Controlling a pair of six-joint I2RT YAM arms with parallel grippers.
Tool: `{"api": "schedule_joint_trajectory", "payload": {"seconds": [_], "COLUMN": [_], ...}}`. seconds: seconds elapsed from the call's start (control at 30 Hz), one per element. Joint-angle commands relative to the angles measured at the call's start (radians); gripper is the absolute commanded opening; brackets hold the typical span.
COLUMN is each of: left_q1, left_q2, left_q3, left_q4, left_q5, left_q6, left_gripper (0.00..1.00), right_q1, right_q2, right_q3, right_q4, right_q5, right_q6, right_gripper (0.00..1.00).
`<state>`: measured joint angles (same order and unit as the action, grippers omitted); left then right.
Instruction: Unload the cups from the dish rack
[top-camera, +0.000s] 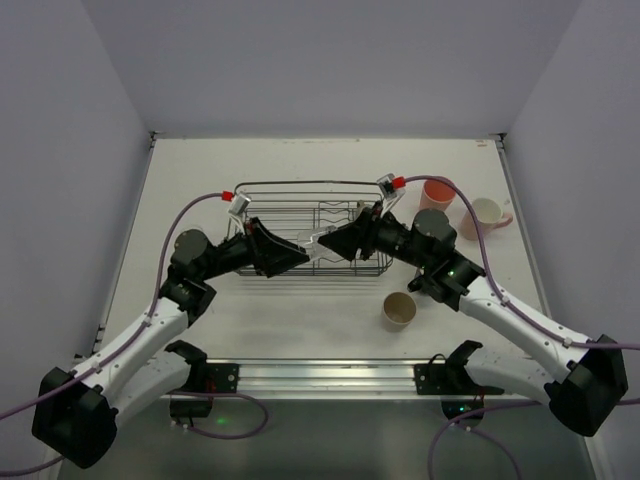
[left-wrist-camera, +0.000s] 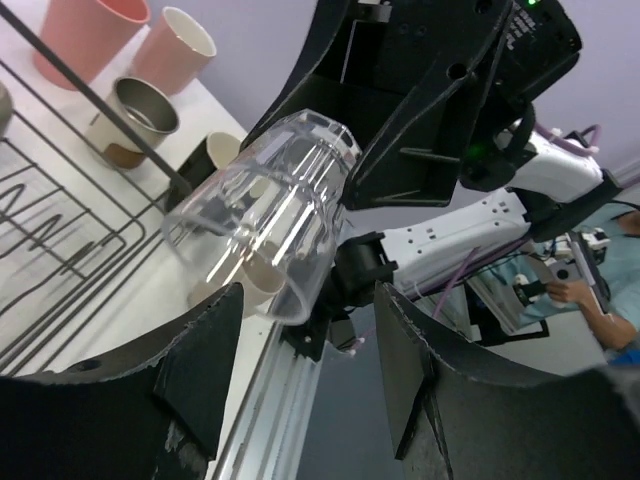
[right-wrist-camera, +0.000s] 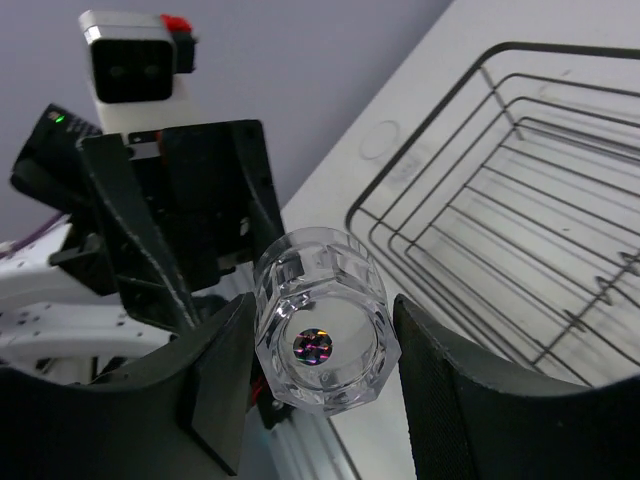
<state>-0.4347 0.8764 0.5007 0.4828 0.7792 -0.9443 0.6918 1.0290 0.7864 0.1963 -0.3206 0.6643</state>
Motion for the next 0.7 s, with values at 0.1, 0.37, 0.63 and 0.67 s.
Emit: {"api": "schedule_joint_trajectory", "payload": {"seconds": [0.1, 0.37, 0.63, 0.67], "left_q1": [-0.064, -0.067, -0.067, -0.067], "left_q2": [0.029, -0.014, -0.086, -0.085], "left_q3": [0.027, 0.047, 0.304, 0.33], "left_q4": [0.112, -0.01, -0.878, -1.027], "left_q5": [-0.063, -0.152, -0.655, -0.726], "left_q6": [-0.047, 0.039, 0.418, 0.438], "left_gripper": [0.54, 0.0, 0.0, 0.0], "right_q1": [0.017, 0.035, 0.035, 0.034], "right_q2": [0.058, 0.131, 0.045, 0.033], "right_q3": [-0.041, -0.108, -0.128, -0.124], "right_q4": [0.306, 0.423, 0.316, 0.274], "right_q5": [-0.254, -0.259, -0.176, -0.146], "right_q6": [0.164, 0.244, 0.141, 0.112], "right_gripper": [0.23, 0.29, 0.95, 0.98]}}
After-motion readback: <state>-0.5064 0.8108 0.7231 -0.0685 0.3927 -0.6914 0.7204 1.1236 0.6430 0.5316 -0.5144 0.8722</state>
